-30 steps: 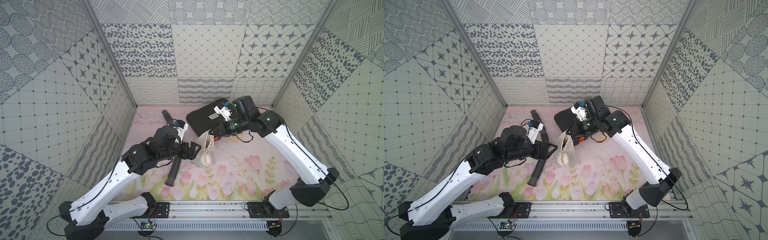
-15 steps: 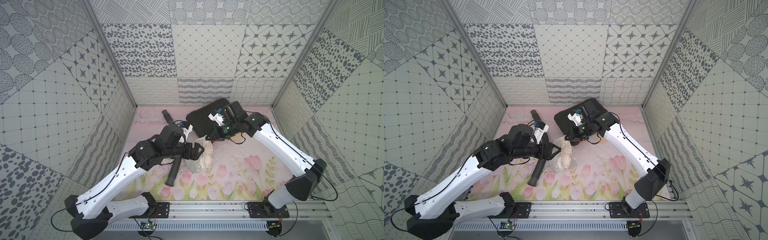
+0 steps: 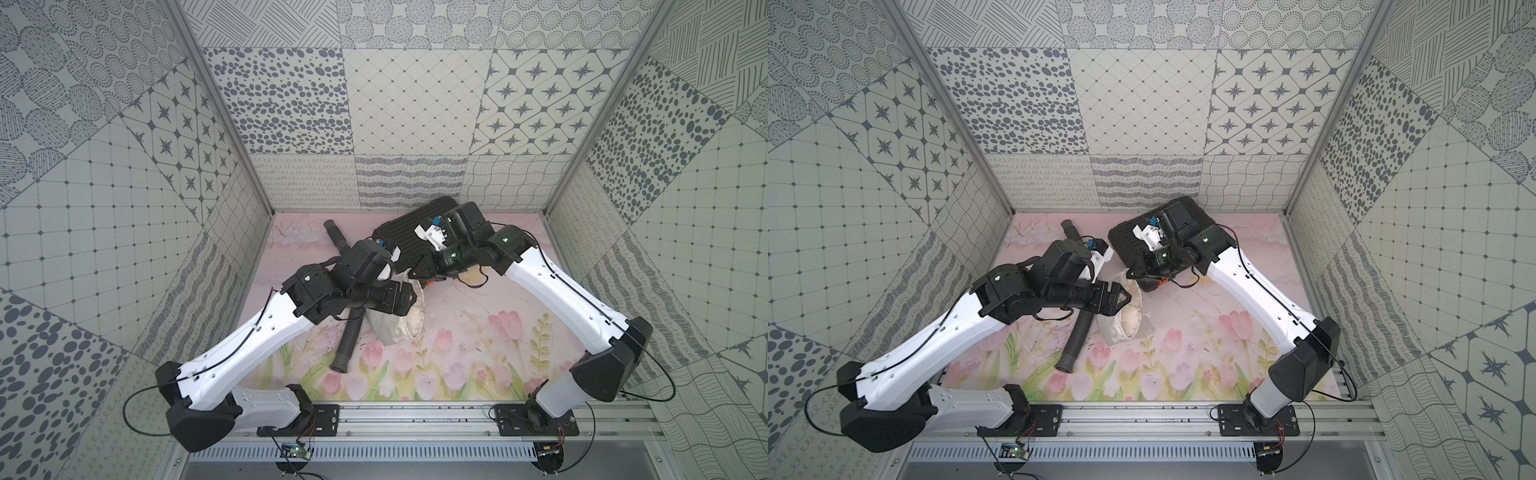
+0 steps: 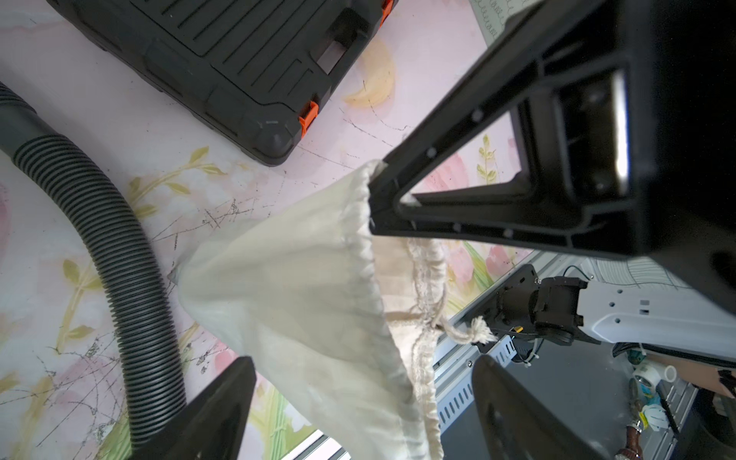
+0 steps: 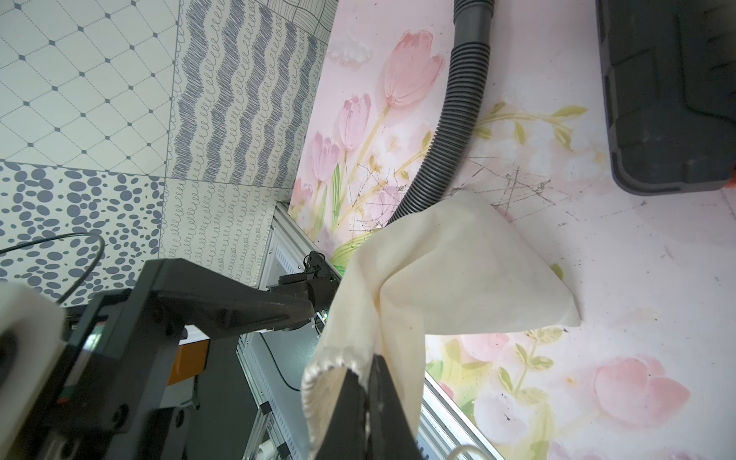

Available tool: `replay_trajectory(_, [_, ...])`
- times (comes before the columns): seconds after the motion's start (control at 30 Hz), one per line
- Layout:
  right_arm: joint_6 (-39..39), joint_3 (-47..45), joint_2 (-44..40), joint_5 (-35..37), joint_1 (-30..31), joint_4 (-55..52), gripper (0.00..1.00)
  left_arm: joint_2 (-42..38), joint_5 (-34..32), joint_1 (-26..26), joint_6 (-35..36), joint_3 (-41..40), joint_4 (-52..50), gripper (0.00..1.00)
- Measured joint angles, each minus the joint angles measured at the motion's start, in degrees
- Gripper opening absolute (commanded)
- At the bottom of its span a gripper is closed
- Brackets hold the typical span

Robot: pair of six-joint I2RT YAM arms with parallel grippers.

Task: Close the soil bag
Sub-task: Adjust the soil bag at the center of the board.

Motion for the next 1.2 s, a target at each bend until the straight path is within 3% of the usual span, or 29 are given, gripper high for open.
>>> replay_trajectory(0.4, [0.22,0.24,0.09,0.26,0.11,0.20,0.00,4.26,-8.17,-3.72,-3.80,2.43,-8.63,0.71])
replay_trajectory(0.63, [0.24,0.24,0.09,0.52,0.11,0.24,0.00,5.92,-10.64,-3.76,-4.92,4.17,-12.26,0.50])
replay_trajectory(1.03, [0.24,0.24,0.09,0.68,0.11,0.33,0.01,6.08,-12.59,-3.63,-4.83,5.75,-14.71,0.01])
replay_trajectory(1.13, [0.26,0.24,0.09,0.68,0.09,0.35,0.12,6.19,-12.39,-3.28,-4.37,5.90,-14.75,0.00])
replay_trajectory(1.2, [0.55,0.24,0.09,0.68,0.09,0.33,0.26,6.38,-12.07,-2.89,-4.07,6.10,-14.73,0.00])
